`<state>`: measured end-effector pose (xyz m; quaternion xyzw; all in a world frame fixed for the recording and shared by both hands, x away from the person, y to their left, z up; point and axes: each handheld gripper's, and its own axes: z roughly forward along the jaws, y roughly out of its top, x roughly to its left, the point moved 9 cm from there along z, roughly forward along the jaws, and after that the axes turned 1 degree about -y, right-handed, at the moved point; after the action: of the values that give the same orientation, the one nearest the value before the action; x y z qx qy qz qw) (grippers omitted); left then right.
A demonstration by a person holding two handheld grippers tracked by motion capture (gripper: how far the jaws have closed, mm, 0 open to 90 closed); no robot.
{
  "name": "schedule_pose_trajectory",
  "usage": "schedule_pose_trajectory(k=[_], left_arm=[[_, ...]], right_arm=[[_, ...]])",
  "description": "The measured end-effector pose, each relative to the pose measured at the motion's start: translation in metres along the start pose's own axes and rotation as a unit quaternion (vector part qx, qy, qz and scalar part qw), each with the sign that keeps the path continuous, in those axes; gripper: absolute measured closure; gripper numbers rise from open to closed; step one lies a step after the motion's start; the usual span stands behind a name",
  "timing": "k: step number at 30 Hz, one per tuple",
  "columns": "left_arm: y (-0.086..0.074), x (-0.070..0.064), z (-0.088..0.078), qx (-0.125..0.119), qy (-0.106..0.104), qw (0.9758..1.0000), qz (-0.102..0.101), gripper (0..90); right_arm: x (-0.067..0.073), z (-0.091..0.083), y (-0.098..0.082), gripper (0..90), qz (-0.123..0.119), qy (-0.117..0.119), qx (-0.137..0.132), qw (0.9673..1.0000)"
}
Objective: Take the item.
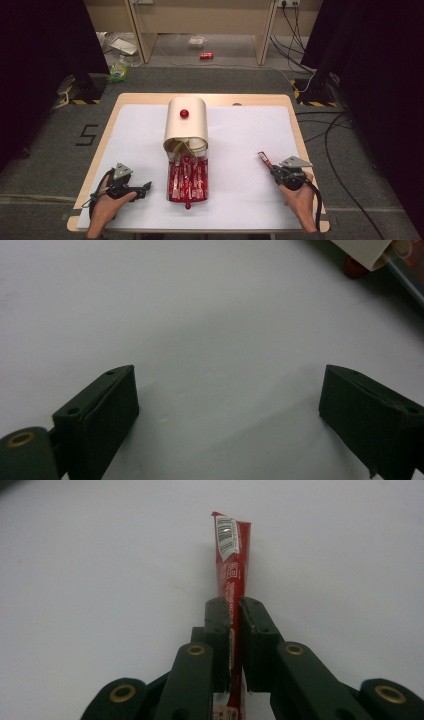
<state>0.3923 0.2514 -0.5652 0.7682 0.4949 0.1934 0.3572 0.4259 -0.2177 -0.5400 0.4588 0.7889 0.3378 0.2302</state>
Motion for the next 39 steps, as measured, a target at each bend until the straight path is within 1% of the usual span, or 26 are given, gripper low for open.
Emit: schedule_pose_trajectory(k=[6, 8, 11, 12, 14, 16, 17, 23, 29, 34, 39], left_arm=[[0.000, 0.000, 0.000, 0.000, 0.000, 1.0000, 0.000, 8.2], [0.000, 0.000, 0.000, 0.000, 0.000, 1.0000, 0.000, 8.2], [0.000, 0.000, 0.000, 0.000, 0.000, 1.0000, 0.000, 8.2], [0.000, 0.000, 0.000, 0.000, 0.000, 1.0000, 0.000, 8.2], [0.000, 0.000, 0.000, 0.000, 0.000, 1.0000, 0.001, 8.2], [0.000, 0.000, 0.000, 0.000, 0.000, 1.0000, 0.000, 8.2], [0.000, 0.000, 0.000, 0.000, 0.000, 1.0000, 0.000, 8.2], [0.000, 0.000, 0.000, 0.000, 0.000, 1.0000, 0.000, 8.2], [0.000, 0.000, 0.000, 0.000, 0.000, 1.0000, 0.000, 8.2], [0.000, 0.000, 0.000, 0.000, 0.000, 1.0000, 0.000, 8.2], [0.000, 0.000, 0.000, 0.000, 0.000, 1.0000, 0.000, 8.2]], right_arm=[[0.000, 0.002, -0.002, 81.6, 0.004, 0.002, 0.006, 1.0000], [0.000, 0.002, -0.002, 79.0, 0.004, 0.002, 0.005, 1.0000], [0.000, 0.002, -0.002, 72.9, 0.008, -0.003, 0.006, 0.9999], [0.000, 0.002, -0.002, 68.0, 0.003, -0.010, 0.006, 0.9999], [0.001, 0.001, 0.000, 62.3, 0.002, -0.015, 0.003, 0.9999], [0.004, 0.000, 0.004, 56.3, 0.003, -0.012, -0.010, 0.9999], [0.004, -0.001, 0.007, 52.9, 0.004, -0.015, -0.018, 0.9997], [0.014, -0.005, 0.017, 45.7, 0.006, -0.006, -0.048, 0.9988], [0.022, -0.008, 0.022, 40.7, 0.009, -0.003, -0.057, 0.9983], [0.035, -0.011, 0.028, 37.0, 0.009, 0.010, -0.069, 0.9975], [0.047, -0.011, 0.031, 36.2, -0.011, 0.018, -0.075, 0.9969]])
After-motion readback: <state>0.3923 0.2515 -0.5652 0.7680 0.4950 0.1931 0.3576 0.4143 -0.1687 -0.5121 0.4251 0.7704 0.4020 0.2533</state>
